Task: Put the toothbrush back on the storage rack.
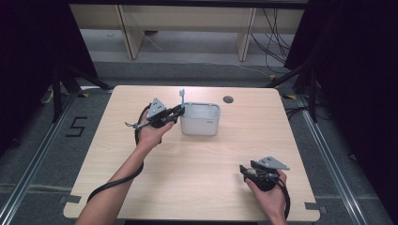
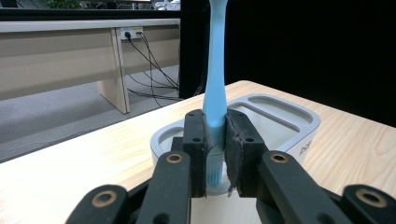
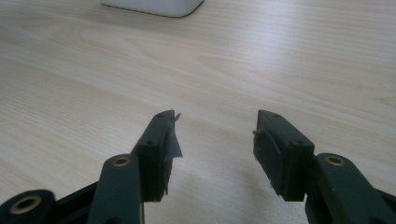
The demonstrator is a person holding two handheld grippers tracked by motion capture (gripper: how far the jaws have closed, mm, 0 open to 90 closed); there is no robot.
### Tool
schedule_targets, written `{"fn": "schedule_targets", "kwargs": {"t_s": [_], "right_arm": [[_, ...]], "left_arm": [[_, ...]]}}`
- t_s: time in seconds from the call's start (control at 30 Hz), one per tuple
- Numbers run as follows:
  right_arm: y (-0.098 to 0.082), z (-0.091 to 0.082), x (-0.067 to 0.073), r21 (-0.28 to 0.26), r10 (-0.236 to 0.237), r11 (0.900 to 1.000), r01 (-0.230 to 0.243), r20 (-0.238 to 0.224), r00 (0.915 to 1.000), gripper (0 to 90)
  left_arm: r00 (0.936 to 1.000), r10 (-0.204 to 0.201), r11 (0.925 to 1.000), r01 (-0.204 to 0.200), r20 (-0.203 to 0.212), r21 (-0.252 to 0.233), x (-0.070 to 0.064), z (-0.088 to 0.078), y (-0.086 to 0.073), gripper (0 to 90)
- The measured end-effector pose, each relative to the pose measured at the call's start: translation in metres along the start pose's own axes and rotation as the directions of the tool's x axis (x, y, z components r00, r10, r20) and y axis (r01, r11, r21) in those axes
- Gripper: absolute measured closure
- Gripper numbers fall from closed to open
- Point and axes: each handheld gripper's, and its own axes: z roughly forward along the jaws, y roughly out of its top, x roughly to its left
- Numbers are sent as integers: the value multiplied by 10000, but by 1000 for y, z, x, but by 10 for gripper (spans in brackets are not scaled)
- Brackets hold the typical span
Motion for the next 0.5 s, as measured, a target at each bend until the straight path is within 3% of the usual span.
{"fn": "schedule_targets", "kwargs": {"t_s": [0.1,0.13,0.33,0.37,0.5], "right_arm": [[0,-1,-1,38,-67,10000,67,12,10000,488],[1,-1,-3,32,-364,9993,364,83,9993,488],[0,-1,-3,45,-354,9994,353,138,9993,488],[1,-3,-4,112,-538,9985,535,267,9982,488],[0,-1,-3,32,-380,9993,380,123,9992,488]], "left_arm": [[10000,-23,10000,23,7,56,0,1,-1,785],[10000,-13,10000,13,8,66,0,1,-2,785],[10000,-86,9999,86,-10,111,0,2,-5,784],[10000,-90,9999,90,-7,127,0,2,-5,785],[9999,-116,9998,116,0,190,0,2,-6,784]]}}
